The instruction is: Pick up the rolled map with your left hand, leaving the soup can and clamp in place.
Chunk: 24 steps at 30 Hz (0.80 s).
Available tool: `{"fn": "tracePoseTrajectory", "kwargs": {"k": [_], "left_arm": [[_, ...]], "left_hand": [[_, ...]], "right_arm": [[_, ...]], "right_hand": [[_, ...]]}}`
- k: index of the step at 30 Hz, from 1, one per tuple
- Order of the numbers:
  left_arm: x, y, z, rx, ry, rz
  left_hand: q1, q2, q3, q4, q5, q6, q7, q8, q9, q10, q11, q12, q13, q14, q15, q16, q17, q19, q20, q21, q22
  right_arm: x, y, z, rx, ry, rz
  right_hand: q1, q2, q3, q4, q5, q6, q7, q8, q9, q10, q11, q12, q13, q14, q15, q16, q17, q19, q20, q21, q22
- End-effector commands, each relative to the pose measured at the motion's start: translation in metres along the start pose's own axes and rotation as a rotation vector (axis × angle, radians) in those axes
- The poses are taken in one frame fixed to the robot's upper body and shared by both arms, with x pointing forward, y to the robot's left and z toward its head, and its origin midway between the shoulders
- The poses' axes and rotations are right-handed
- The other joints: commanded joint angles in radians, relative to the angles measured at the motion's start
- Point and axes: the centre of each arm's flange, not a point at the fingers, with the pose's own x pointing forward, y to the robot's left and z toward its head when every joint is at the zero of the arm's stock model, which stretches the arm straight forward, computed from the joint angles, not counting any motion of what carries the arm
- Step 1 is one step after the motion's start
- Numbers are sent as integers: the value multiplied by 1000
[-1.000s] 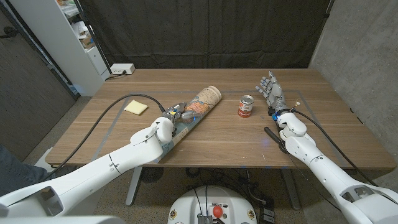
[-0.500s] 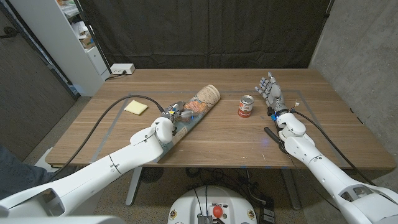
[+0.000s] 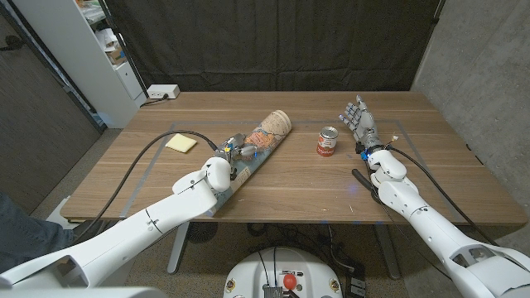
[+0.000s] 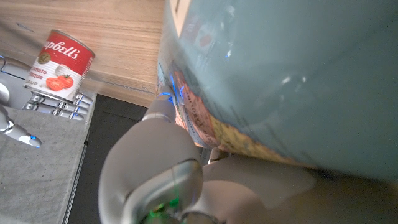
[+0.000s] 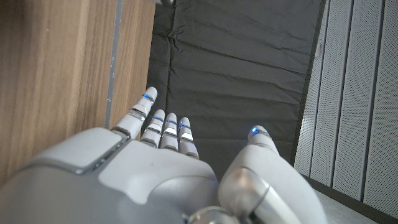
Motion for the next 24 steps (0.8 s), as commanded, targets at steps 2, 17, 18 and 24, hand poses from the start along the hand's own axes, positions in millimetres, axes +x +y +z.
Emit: {"fn": "tracePoseTrajectory", "kwargs": {"k": [2,17,18,24], "left_arm": [[1,4,-2,-110,-23,15],[-1,15,-5,-169,-35,9],[-1,15,-5,-172,-37,9],[-1,18,-5,-197,-47,17]], "left_hand": [[29,1,12,-1,13,10,6,3,3,11,-4,6,7,-14,10,0,2,7,4,5,1],[74,15,30,0,25,42,18,12,6,26,-10,14,17,0,7,5,5,25,4,13,-5],[75,15,30,-1,26,42,18,12,6,26,-10,14,17,0,7,5,5,26,4,13,-6],[82,16,33,0,29,43,18,11,7,29,-10,15,19,4,5,6,6,29,4,15,-7]], "right_arm": [[2,2,1,-1,2,4],[4,5,4,-10,2,3],[4,5,4,-11,2,4],[6,6,6,-13,0,6]], "right_hand": [[3,7,-3,0,6,9,4,0,6,7,-1,2,6,16,-4,9,2,13,0,2,3],[4,9,-3,-1,6,12,8,1,6,8,2,3,6,20,-3,10,1,16,-4,3,3],[4,9,-3,-1,6,12,8,2,6,8,2,3,6,19,-4,9,1,17,-4,3,3],[4,10,-3,-1,6,13,8,2,6,8,3,2,6,20,-4,10,1,17,-5,3,3]]}}
